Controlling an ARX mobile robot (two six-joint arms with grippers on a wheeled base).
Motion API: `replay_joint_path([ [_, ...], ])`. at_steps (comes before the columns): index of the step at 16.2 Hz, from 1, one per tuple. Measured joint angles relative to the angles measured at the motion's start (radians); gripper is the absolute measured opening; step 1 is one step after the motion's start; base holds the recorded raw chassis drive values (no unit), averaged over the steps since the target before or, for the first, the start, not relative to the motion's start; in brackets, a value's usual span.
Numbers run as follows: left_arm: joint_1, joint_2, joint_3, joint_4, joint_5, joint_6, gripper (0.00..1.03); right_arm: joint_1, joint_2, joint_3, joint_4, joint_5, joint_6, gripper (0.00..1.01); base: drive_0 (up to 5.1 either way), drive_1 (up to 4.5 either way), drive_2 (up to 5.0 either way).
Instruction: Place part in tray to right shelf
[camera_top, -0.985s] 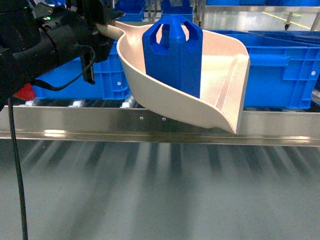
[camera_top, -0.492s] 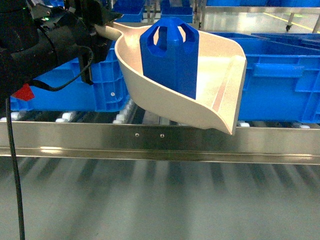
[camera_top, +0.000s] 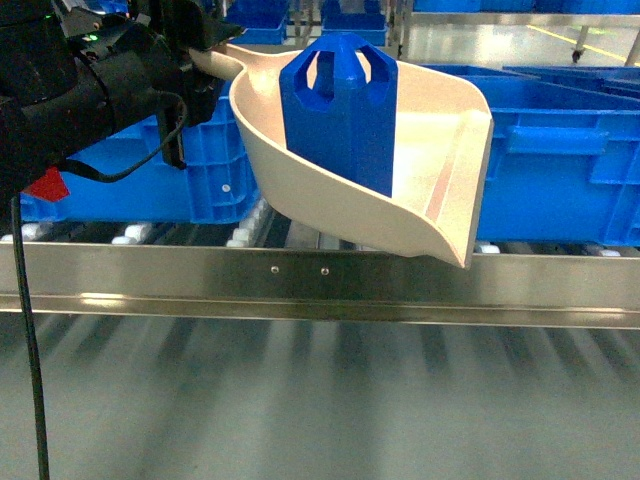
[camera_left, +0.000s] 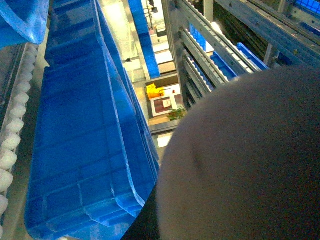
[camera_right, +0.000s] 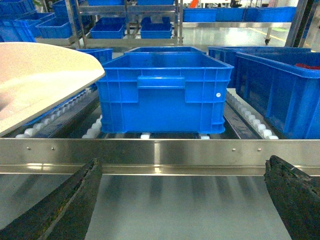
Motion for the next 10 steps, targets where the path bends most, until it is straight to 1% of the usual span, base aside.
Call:
replay_joint_path([
  [10,0.0,0.0,0.0,0.0,0.0,0.0,0.12,0.0,0.0,0.0,0.0,0.0,0.0,0.98,0.0,0.0,0.0],
])
